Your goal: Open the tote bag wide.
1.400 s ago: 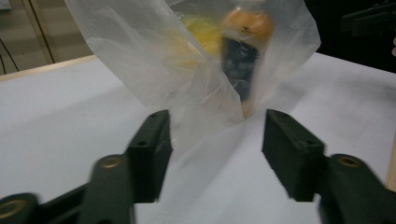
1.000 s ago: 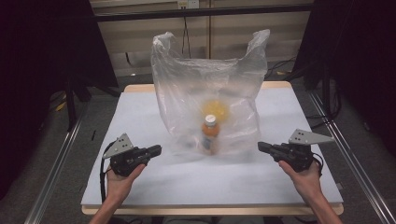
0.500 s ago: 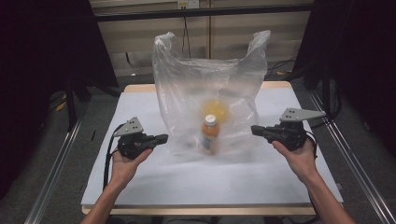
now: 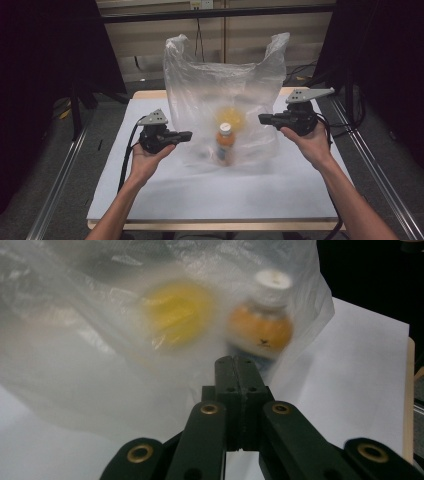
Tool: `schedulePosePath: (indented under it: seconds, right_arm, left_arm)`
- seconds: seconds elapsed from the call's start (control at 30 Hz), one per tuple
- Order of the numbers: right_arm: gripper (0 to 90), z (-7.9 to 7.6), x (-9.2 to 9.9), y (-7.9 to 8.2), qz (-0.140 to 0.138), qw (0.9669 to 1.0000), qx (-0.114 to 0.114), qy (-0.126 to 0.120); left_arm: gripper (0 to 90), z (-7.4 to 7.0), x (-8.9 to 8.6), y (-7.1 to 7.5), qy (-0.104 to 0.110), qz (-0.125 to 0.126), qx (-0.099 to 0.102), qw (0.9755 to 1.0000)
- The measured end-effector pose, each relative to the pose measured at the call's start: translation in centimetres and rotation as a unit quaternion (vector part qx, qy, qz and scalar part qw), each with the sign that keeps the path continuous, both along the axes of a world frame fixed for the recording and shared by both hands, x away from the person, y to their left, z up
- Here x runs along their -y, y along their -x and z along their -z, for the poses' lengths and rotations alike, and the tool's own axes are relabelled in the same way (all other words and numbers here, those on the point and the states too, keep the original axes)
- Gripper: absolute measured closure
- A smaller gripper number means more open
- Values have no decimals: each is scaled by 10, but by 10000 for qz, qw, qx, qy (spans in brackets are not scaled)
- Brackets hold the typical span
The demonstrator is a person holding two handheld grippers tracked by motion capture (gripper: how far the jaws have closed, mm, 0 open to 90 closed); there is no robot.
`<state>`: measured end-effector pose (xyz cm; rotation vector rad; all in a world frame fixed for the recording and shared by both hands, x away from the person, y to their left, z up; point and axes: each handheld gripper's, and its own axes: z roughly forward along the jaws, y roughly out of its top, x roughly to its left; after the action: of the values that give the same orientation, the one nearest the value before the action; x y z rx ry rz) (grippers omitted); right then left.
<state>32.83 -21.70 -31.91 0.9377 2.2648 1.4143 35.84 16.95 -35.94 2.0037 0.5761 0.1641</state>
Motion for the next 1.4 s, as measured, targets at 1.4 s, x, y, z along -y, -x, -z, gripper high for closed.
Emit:
schedulePosePath:
  seconds: [1.4]
  right_arm:
    - [900,-110,-42,-121,273,9979,-207,543]
  left_arm:
    - [900,-40,21,-64,-89,-103,-125,9998]
